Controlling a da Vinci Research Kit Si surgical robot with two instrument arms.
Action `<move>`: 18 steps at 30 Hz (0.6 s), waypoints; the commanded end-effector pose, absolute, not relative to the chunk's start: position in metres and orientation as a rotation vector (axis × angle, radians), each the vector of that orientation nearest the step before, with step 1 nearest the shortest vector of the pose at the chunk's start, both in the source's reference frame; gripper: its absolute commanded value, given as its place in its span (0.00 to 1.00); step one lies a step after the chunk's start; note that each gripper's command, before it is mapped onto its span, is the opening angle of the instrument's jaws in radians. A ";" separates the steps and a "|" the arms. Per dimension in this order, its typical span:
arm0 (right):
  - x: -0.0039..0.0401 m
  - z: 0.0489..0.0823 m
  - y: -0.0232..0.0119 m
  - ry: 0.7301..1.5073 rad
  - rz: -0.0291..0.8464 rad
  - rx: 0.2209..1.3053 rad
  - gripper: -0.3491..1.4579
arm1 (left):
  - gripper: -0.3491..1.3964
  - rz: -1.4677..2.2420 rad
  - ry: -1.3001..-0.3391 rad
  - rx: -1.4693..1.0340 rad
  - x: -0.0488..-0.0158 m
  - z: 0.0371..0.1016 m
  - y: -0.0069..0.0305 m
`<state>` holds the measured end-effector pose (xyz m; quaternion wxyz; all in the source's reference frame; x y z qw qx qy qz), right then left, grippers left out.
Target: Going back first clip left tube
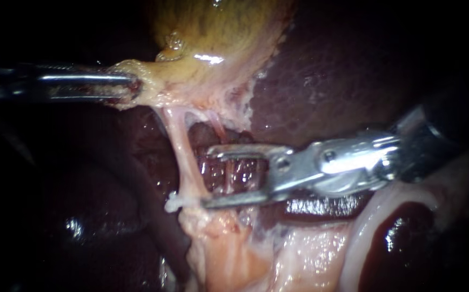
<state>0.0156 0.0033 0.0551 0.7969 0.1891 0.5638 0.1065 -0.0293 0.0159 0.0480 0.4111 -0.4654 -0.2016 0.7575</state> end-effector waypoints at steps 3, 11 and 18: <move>0.0131 0.0544 0.0042 1.218 0.214 0.418 0.47 | 0.00 1.907 -0.507 -1.171 -0.0293 0.0480 0.0159; 0.0085 0.0543 0.0048 1.224 0.188 0.406 0.47 | 0.00 1.906 -0.507 -1.171 -0.0294 0.0480 0.0159; 0.0071 0.0544 0.0049 1.228 0.173 0.402 0.47 | 0.00 1.905 -0.498 -1.170 -0.0309 0.0487 0.0157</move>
